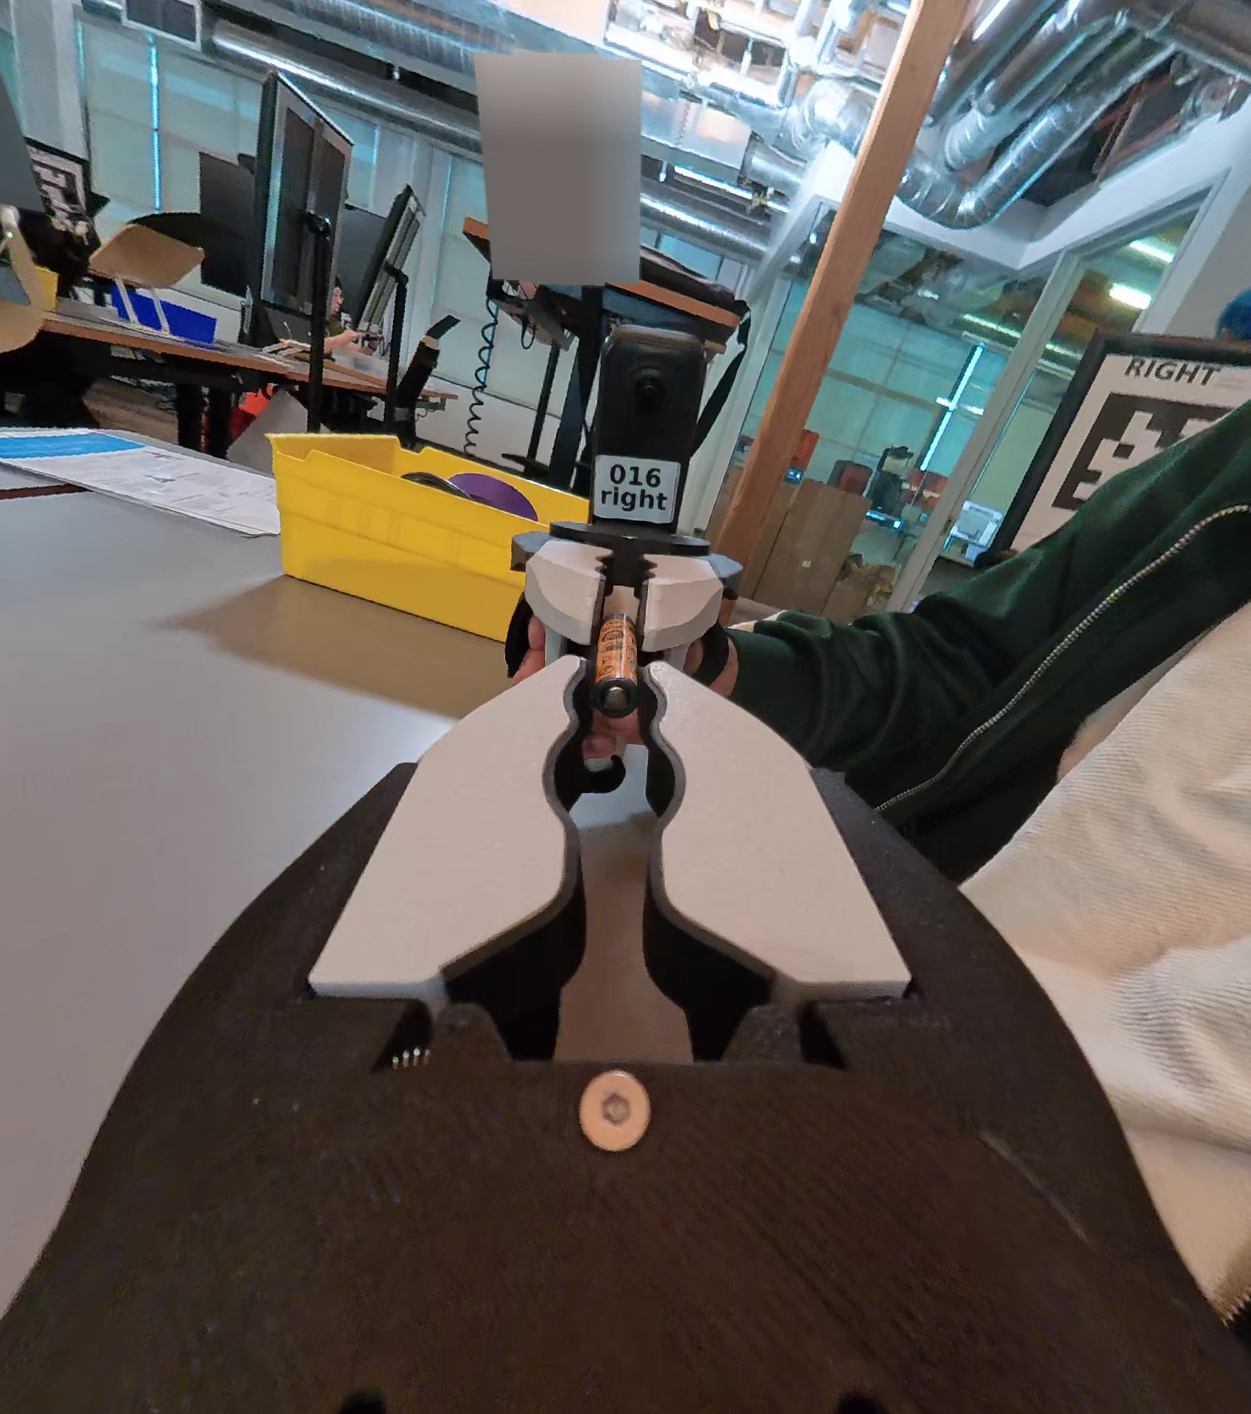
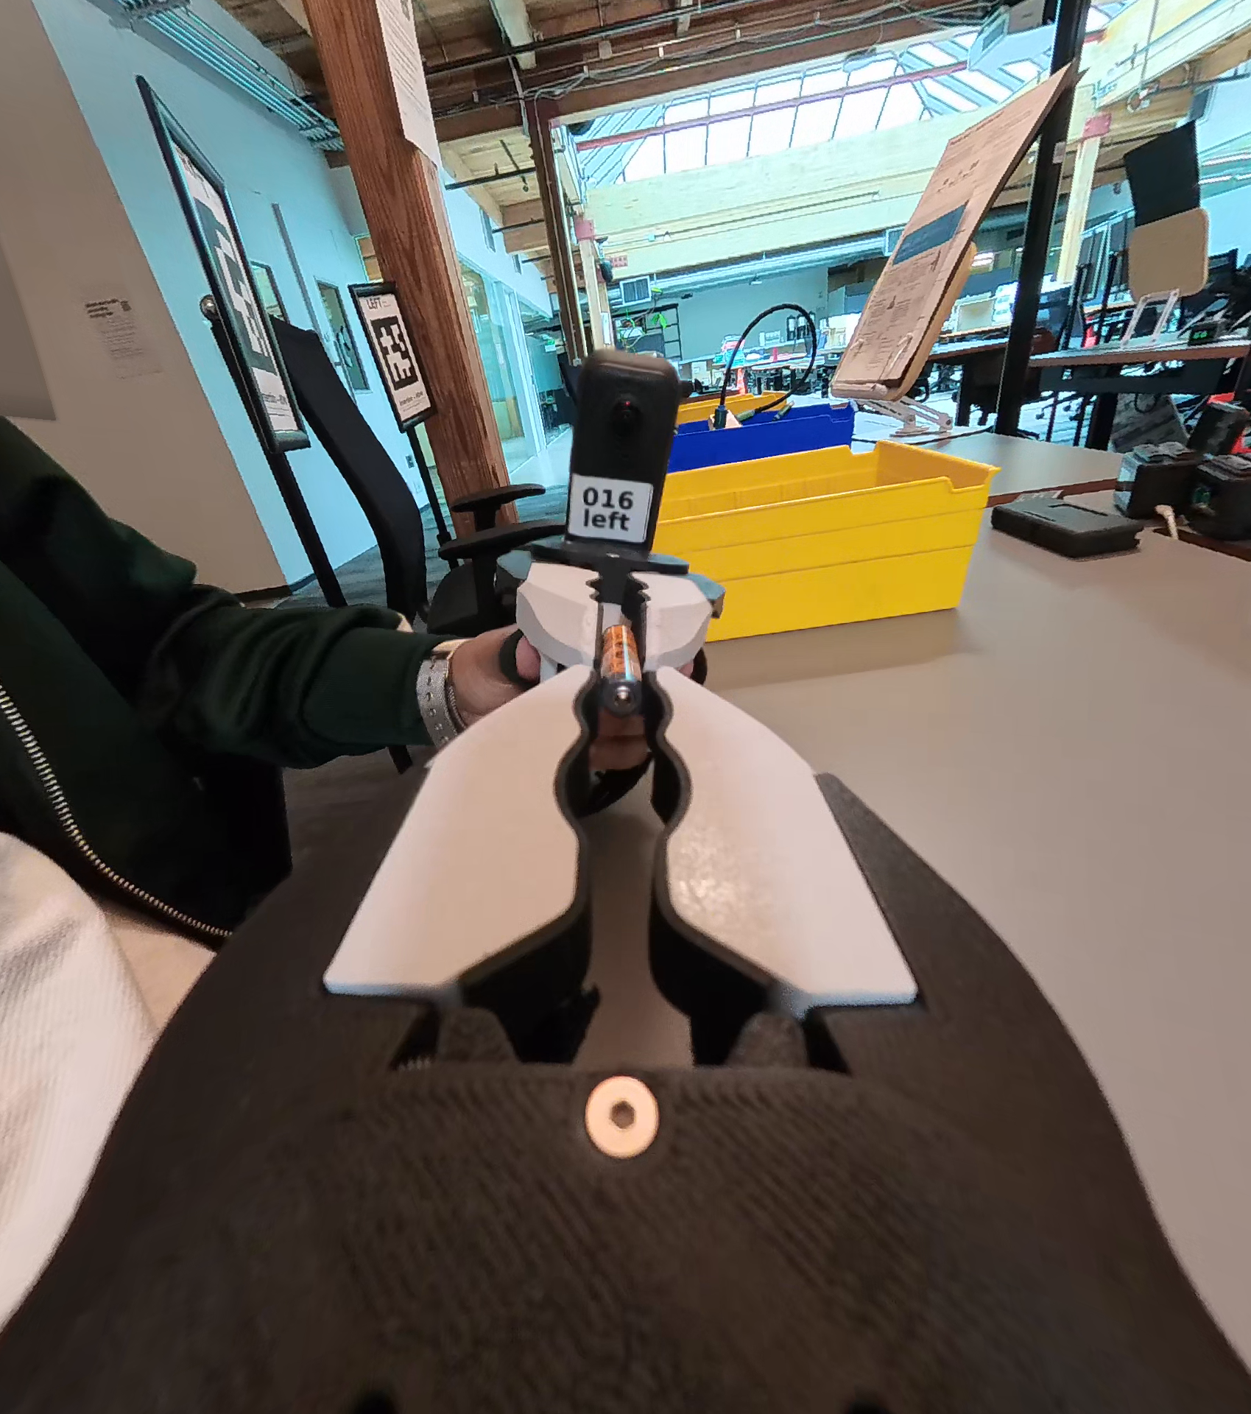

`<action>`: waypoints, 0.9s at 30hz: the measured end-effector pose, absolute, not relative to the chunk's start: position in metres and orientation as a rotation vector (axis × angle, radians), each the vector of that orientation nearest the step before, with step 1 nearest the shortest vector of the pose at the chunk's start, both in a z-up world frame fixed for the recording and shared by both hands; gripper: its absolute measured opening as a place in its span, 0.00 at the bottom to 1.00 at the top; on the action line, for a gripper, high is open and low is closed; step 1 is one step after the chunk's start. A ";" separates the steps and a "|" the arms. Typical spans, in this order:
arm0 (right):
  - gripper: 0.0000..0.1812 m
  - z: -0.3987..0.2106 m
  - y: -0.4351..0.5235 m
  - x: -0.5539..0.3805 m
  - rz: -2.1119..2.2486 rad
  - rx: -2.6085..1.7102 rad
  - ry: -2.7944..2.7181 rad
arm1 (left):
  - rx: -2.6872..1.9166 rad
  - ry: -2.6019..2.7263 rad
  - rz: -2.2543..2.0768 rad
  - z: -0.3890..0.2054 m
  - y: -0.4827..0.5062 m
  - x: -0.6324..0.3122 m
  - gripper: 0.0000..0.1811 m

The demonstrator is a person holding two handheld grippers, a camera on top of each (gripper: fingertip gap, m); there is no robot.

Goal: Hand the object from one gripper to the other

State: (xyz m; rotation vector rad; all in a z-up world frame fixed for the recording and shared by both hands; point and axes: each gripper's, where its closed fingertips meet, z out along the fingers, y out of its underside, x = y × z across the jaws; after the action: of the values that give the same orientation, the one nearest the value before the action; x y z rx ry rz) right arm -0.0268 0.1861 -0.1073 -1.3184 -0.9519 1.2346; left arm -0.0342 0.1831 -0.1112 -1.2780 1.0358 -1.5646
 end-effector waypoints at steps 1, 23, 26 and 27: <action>0.06 -0.107 0.187 -0.025 1.217 -1.319 -0.946 | -1.277 1.044 -1.549 -0.111 0.183 -0.032 0.06; 0.18 -0.144 0.228 0.022 -0.741 -1.133 -1.379 | -1.510 1.029 -1.388 -0.138 0.214 0.003 0.06; 0.10 -0.145 0.227 0.023 -0.708 -1.165 -1.381 | -1.516 1.025 -1.345 -0.138 0.212 0.006 0.06; 0.10 -0.146 0.227 0.023 -0.699 -1.176 -1.381 | -1.528 1.012 -1.331 -0.139 0.213 0.007 0.06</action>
State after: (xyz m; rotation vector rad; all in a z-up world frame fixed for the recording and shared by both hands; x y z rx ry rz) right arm 0.0230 0.2266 -0.1460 -1.1755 -1.3811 -0.6994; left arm 0.0069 0.2132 -0.1389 -1.5277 1.0124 -1.3306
